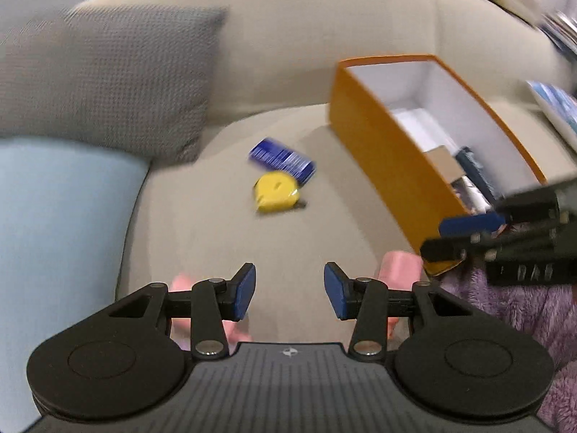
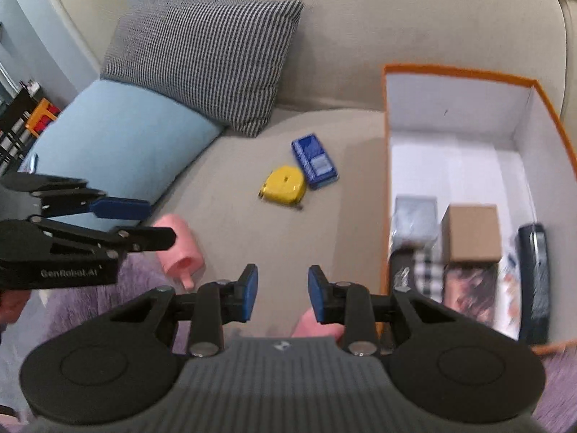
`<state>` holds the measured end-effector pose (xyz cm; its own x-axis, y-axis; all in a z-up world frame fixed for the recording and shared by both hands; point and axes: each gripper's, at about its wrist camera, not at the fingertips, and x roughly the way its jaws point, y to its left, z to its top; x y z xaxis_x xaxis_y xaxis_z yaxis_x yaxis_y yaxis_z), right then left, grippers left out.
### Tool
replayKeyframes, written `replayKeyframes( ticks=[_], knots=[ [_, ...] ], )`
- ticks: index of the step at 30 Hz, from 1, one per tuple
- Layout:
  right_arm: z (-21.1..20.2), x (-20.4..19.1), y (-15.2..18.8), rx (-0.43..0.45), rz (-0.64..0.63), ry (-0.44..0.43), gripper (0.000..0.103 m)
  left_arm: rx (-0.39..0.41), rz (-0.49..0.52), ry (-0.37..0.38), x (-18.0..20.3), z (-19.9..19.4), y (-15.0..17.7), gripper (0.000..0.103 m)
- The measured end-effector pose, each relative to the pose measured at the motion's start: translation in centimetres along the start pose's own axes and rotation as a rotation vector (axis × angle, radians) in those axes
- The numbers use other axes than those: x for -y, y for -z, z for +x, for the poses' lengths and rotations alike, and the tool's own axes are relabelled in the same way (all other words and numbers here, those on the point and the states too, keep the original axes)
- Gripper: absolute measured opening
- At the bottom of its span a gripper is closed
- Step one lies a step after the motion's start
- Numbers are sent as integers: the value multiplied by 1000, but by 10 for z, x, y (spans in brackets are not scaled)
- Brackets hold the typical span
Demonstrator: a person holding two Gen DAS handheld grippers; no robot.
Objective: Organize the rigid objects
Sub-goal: 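Move both grippers back toward the pink cup and pink bottle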
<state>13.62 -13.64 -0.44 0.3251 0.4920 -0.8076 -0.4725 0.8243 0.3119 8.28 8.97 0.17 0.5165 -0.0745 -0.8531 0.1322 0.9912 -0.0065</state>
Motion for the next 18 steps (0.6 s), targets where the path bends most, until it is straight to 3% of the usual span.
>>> replayKeyframes(
  ticks=[2,6,8,9,18],
  knots=[
    [5,-9,12,-5,3,21,42,3,-60,-22,-1,0,11,52],
    [14,-12,25,-44,49,51,45,31,-117,-49,-2,-3,30,52],
    [20,-12,30,-59,68,114,59,32,-147,-70,-4,-1,36,52],
    [23,-10,32,-67,90,133,61,28,-169,-78,-6,-1,38,52],
    [61,15,45,-181,322,228,61,-6,-333,-76,-32,9,52,52]
  ],
)
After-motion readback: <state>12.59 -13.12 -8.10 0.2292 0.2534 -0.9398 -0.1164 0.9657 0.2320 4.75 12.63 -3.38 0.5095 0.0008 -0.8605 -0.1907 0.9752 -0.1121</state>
